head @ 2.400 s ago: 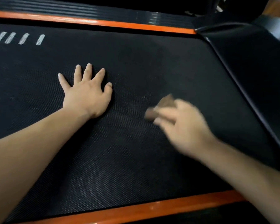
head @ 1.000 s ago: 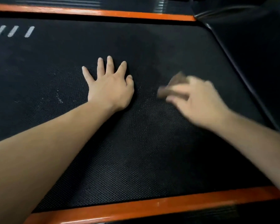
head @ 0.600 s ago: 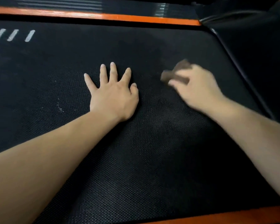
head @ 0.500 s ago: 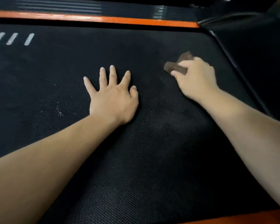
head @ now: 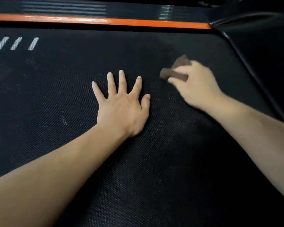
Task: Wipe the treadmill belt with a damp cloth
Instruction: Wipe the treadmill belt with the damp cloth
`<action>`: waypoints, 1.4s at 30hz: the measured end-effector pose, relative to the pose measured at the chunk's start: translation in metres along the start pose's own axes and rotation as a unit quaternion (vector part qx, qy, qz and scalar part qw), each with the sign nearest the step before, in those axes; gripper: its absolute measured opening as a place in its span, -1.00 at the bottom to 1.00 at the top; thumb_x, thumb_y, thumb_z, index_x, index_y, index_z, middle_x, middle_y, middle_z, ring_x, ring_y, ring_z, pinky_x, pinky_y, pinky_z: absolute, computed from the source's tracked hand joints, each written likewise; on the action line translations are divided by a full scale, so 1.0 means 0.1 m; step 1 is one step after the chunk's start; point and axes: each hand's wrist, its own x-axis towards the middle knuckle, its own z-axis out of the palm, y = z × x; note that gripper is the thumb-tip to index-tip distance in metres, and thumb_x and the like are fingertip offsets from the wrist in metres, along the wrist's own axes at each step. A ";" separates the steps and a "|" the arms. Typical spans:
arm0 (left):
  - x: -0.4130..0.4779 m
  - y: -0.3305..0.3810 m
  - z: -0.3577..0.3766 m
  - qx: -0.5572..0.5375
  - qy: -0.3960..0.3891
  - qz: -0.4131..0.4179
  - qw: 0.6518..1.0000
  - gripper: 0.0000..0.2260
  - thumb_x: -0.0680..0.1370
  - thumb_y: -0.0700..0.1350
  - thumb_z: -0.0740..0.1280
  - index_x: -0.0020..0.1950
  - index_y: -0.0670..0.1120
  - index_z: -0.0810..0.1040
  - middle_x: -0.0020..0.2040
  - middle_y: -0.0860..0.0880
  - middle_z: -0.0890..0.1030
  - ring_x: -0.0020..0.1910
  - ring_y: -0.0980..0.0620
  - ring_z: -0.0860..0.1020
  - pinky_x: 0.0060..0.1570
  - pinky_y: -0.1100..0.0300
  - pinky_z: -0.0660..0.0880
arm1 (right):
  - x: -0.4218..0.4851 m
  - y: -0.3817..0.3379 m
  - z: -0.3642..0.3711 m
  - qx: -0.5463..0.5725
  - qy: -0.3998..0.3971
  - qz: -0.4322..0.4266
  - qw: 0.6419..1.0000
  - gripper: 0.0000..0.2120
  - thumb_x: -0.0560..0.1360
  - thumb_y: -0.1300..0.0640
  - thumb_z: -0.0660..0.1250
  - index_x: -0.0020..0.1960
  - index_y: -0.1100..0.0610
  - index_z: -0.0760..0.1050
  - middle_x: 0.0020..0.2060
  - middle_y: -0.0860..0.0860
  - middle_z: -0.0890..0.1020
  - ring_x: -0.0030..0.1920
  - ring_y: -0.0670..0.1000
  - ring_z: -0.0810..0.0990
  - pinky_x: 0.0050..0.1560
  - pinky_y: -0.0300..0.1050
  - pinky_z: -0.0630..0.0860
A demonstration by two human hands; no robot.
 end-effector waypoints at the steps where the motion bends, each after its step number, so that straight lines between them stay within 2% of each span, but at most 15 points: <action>1: 0.00 0.00 0.00 0.001 0.000 0.001 1.000 -0.41 0.65 0.31 -0.20 0.68 0.18 -0.09 0.70 -0.13 -0.13 0.65 -0.23 -0.24 0.49 -0.43 -0.28 | -0.13 -0.06 -0.01 0.026 -0.017 -0.037 0.999 -0.76 0.55 -0.13 0.35 0.17 -0.14 0.65 0.06 0.07 0.59 0.09 0.17 0.55 0.20 0.17 0.44; 4: 0.01 0.00 0.01 0.001 0.003 0.000 1.000 -0.40 0.65 0.32 -0.19 0.68 0.18 -0.09 0.70 -0.12 -0.13 0.65 -0.23 -0.24 0.50 -0.43 -0.28 | 0.06 0.06 -0.09 -0.039 -0.030 -0.067 0.997 -0.74 0.55 -0.17 0.34 0.15 -0.11 0.66 0.02 0.11 0.60 0.06 0.20 0.56 0.19 0.16 0.45; 8: 0.01 -0.01 0.01 -0.002 0.008 -0.001 1.000 -0.40 0.65 0.33 -0.19 0.68 0.19 -0.07 0.70 -0.11 -0.11 0.66 -0.21 -0.22 0.51 -0.42 -0.26 | 0.74 0.37 -0.10 -0.060 0.033 0.093 0.993 -0.70 0.53 -0.20 0.31 0.03 -0.02 0.65 0.02 0.13 0.66 0.12 0.28 0.58 0.20 0.17 0.49; 11: 0.01 -0.02 0.01 0.000 0.012 -0.002 1.000 -0.40 0.64 0.33 -0.20 0.67 0.20 -0.07 0.70 -0.10 -0.10 0.66 -0.20 -0.22 0.51 -0.41 -0.25 | 0.64 0.16 0.06 -0.014 0.003 0.020 1.000 -0.73 0.51 -0.19 0.32 0.02 -0.06 0.66 0.00 0.10 0.65 0.07 0.23 0.59 0.13 0.11 0.51; 13: 0.01 -0.01 0.01 0.002 0.011 -0.003 1.000 -0.40 0.63 0.34 -0.22 0.67 0.20 -0.08 0.70 -0.09 -0.10 0.66 -0.19 -0.21 0.52 -0.41 -0.24 | 0.47 0.07 0.08 0.022 -0.034 -0.046 0.998 -0.76 0.54 -0.17 0.34 0.08 -0.09 0.67 0.04 0.08 0.62 0.07 0.18 0.56 0.18 0.13 0.47; 15: 0.01 -0.01 0.02 0.000 0.013 -0.005 1.000 -0.39 0.62 0.34 -0.23 0.67 0.21 -0.09 0.70 -0.08 -0.11 0.66 -0.18 -0.22 0.52 -0.40 -0.24 | 0.60 0.16 0.03 -0.012 -0.029 -0.053 0.998 -0.77 0.55 -0.17 0.34 0.04 -0.07 0.66 -0.03 0.05 0.59 0.02 0.16 0.54 0.16 0.09 0.46; 19: 0.02 -0.01 0.01 -0.006 0.015 -0.006 1.000 -0.38 0.61 0.35 -0.23 0.67 0.21 -0.09 0.70 -0.07 -0.11 0.66 -0.17 -0.22 0.53 -0.39 -0.24 | 1.24 0.44 0.00 -0.037 0.034 0.090 0.995 -0.75 0.50 -0.24 0.34 -0.06 -0.06 0.59 -0.11 0.01 0.58 0.11 0.23 0.59 0.20 0.09 0.49; 21: 0.02 -0.02 0.01 -0.006 0.015 -0.007 1.000 -0.38 0.61 0.35 -0.23 0.67 0.22 -0.09 0.70 -0.07 -0.11 0.66 -0.16 -0.22 0.53 -0.38 -0.24 | 1.23 0.32 0.10 -0.021 0.014 0.065 0.998 -0.76 0.50 -0.21 0.35 -0.03 -0.07 0.62 -0.08 0.00 0.62 0.11 0.21 0.59 0.20 0.10 0.49; 24: 0.01 -0.01 0.01 -0.006 0.015 -0.007 1.000 -0.38 0.60 0.35 -0.23 0.67 0.22 -0.09 0.70 -0.06 -0.11 0.66 -0.16 -0.22 0.53 -0.38 -0.23 | 1.02 0.15 0.19 0.015 -0.030 -0.032 0.999 -0.79 0.54 -0.16 0.35 0.02 -0.07 0.66 -0.03 0.01 0.61 0.08 0.18 0.56 0.18 0.11 0.47; 26: 0.01 -0.01 0.01 -0.007 0.016 -0.008 1.000 -0.37 0.60 0.35 -0.24 0.66 0.23 -0.10 0.70 -0.05 -0.11 0.66 -0.15 -0.22 0.54 -0.37 -0.23 | 1.06 0.20 0.16 -0.016 -0.029 -0.050 0.998 -0.78 0.53 -0.19 0.33 -0.08 -0.07 0.62 -0.10 0.01 0.59 0.03 0.20 0.56 0.12 0.10 0.48; 28: 0.01 -0.02 0.01 -0.007 0.016 -0.010 1.000 -0.37 0.59 0.36 -0.24 0.66 0.23 -0.11 0.70 -0.05 -0.12 0.66 -0.14 -0.23 0.54 -0.36 -0.24 | 1.36 0.33 0.15 -0.045 0.008 0.014 0.999 -0.74 0.51 -0.22 0.33 -0.14 -0.05 0.56 -0.13 0.02 0.60 0.03 0.21 0.59 0.08 0.07 0.49; 31: 0.01 -0.01 0.00 -0.009 0.015 -0.010 1.000 -0.37 0.59 0.35 -0.25 0.66 0.23 -0.12 0.70 -0.04 -0.14 0.66 -0.13 -0.25 0.54 -0.36 -0.24 | 1.61 0.43 0.17 -0.034 0.047 0.107 0.993 -0.69 0.52 -0.20 0.34 -0.05 0.05 0.59 -0.11 0.02 0.60 0.08 0.22 0.60 0.13 0.06 0.48; 37: 0.01 -0.01 -0.01 -0.011 0.011 -0.015 1.000 -0.36 0.58 0.36 -0.27 0.66 0.24 -0.14 0.70 -0.02 -0.15 0.66 -0.12 -0.26 0.55 -0.34 -0.25 | 1.32 0.32 0.26 0.002 -0.021 -0.018 1.000 -0.75 0.53 -0.18 0.33 -0.03 -0.02 0.65 -0.12 0.00 0.62 -0.04 0.14 0.54 0.03 0.01 0.47; 40: 0.00 0.00 -0.01 -0.012 0.013 -0.012 1.000 -0.37 0.59 0.36 -0.25 0.66 0.24 -0.14 0.70 -0.03 -0.15 0.66 -0.12 -0.25 0.55 -0.33 -0.26 | 1.51 0.63 0.06 -0.053 0.041 0.091 0.994 -0.66 0.50 -0.22 0.34 0.05 0.01 0.64 -0.02 0.11 0.66 0.10 0.23 0.61 0.11 0.06 0.53; 42: 0.01 -0.01 0.00 -0.018 0.015 -0.010 1.000 -0.37 0.59 0.36 -0.24 0.67 0.24 -0.12 0.70 -0.03 -0.14 0.66 -0.12 -0.25 0.55 -0.33 -0.27 | 1.52 0.79 -0.06 -0.045 0.057 0.151 0.986 -0.68 0.51 -0.20 0.34 0.04 0.03 0.64 -0.06 0.10 0.62 0.14 0.25 0.59 0.14 0.06 0.51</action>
